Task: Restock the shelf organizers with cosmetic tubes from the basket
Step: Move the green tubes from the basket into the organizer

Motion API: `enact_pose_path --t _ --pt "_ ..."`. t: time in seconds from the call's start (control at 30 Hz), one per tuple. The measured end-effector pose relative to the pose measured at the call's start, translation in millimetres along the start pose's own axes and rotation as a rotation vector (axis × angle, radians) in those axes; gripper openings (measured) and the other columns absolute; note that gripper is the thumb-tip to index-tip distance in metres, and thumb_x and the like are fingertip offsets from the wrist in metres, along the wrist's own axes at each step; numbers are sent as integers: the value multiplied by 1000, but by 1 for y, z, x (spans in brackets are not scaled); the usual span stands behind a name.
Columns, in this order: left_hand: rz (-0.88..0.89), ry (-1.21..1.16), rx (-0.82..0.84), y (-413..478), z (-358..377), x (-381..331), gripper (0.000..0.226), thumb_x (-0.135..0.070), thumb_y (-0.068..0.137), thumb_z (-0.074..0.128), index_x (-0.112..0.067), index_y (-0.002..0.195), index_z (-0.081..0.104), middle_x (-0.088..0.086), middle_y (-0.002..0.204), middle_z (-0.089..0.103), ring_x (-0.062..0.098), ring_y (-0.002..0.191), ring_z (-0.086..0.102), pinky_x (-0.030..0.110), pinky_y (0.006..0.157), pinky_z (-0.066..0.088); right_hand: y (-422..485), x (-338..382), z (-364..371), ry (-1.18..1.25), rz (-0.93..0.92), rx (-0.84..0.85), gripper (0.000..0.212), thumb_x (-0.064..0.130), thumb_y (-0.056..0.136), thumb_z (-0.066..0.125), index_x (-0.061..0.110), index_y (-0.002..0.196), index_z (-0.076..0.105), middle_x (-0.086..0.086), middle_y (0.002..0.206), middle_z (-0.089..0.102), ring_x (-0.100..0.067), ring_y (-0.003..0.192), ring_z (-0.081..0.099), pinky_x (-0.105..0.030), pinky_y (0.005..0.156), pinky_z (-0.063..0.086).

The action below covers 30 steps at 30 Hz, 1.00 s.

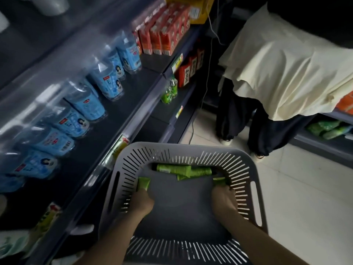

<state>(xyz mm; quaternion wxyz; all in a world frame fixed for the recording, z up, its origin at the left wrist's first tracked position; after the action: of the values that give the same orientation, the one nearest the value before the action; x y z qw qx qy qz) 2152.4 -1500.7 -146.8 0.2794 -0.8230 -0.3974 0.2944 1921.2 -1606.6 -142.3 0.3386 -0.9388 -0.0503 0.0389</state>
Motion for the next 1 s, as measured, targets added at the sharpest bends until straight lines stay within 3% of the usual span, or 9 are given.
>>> enact_pose_path --t 0.1,0.23,0.33,0.43,0.53,0.63,0.73,0.87,1.0 --pt "28 106 -80 8 10 1 13 -10 87 54 -3 96 58 15 96 65 30 83 63 33 61 49 7 -3 4 29 12 -33 37 5 93 35 0 126 52 -15 128 53 -31 117 50 -36 94 45" --pt "112 288 -170 16 20 2 14 -14 87 54 -6 86 66 12 91 69 30 87 67 37 68 53 9 -1 8 180 95 -33 27 14 94 45 4 112 63 -13 117 64 -30 110 62 -34 85 51" --pt "136 240 -170 28 28 8 19 -20 86 54 -8 81 68 12 89 69 30 83 65 38 70 55 16 3 13 415 134 36 37 35 91 52 3 101 67 -17 109 67 -32 103 64 -33 76 50" --pt "123 133 -112 31 29 5 18 -22 87 58 -6 85 67 13 90 69 30 85 64 37 70 53 20 4 20 522 117 81 36 43 87 55 10 78 65 -18 98 68 -30 93 65 -28 61 39" --pt "73 32 -67 33 25 1 19 -18 81 67 -4 93 65 14 97 68 31 92 63 34 72 48 27 6 30 779 164 121 24 30 79 69 9 69 65 -14 79 65 -26 77 64 -32 56 46" --pt "35 -113 30 34 25 -2 16 -15 76 71 -5 88 67 11 91 69 26 83 64 32 69 50 33 5 37 1202 214 256 7 7 73 77 4 74 70 -20 85 71 -34 80 68 -47 77 57" --pt "38 -282 69 25 26 -10 14 -15 79 71 -6 90 68 9 89 69 24 83 64 32 71 51 24 10 27 1474 203 357 4 1 81 68 2 85 69 -14 80 71 -23 69 66 -35 64 57" --pt "79 -481 47 5 11 -20 12 -15 82 69 -6 81 61 10 82 64 23 76 60 31 67 43 10 18 8 1529 38 429 11 -3 84 61 1 91 69 -11 80 70 -16 63 66 -24 56 51" --pt "194 -586 58 -27 -20 -32 9 -18 85 67 -10 84 63 8 84 63 21 79 61 29 68 43 -9 27 -24 1493 -111 481 8 1 82 66 3 89 69 -13 79 64 -22 66 58 -30 63 46"
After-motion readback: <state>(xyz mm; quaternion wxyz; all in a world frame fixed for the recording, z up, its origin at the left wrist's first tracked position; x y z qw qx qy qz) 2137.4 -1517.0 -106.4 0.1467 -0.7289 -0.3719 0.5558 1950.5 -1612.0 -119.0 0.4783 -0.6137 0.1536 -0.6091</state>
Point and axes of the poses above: each hand's wrist, its own y-axis towards the middle knuckle, its own z-axis out of the palm, x = y × z, the point moved 1 cm from there along y, towards the middle knuckle
